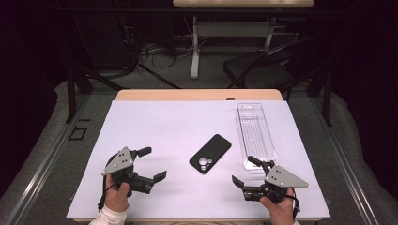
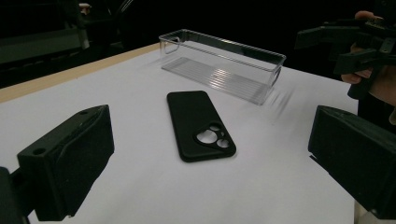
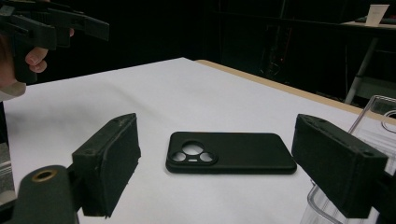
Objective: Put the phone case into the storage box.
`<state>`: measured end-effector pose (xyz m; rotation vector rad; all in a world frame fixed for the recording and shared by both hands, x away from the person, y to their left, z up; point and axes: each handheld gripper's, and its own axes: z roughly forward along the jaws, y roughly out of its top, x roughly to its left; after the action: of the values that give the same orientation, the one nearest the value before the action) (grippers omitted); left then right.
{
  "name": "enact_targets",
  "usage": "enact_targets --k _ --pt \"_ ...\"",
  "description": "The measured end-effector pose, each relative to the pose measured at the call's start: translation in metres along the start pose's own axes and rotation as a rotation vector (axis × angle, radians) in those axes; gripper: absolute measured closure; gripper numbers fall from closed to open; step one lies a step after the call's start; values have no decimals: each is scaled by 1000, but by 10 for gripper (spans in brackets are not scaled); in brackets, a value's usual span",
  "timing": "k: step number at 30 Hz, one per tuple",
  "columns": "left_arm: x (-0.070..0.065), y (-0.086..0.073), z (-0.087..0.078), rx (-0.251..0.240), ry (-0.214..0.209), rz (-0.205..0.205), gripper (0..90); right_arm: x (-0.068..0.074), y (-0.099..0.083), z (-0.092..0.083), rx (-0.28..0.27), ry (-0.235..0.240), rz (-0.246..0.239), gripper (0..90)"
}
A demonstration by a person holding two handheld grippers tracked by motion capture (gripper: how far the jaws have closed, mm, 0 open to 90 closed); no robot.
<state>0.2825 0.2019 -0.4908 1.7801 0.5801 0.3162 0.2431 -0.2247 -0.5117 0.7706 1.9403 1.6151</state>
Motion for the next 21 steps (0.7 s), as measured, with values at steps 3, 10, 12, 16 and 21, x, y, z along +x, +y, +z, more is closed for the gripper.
enact_targets --k 3,10,12,16,21 --pt "0 0 2 5 2 -9 4 -2 0 0 -2 -2 -2 145" --pt "-1 3 6 21 -1 -19 4 -2 0 0 1 -10 0 145" --pt "-2 3 7 32 -10 -19 4 0 0 1 3 -9 -4 145" --pt "-1 8 10 43 -15 -41 4 2 0 2 12 -8 -9 145" --pt "2 17 16 56 -16 -61 4 1 0 2 6 -15 -4 145"
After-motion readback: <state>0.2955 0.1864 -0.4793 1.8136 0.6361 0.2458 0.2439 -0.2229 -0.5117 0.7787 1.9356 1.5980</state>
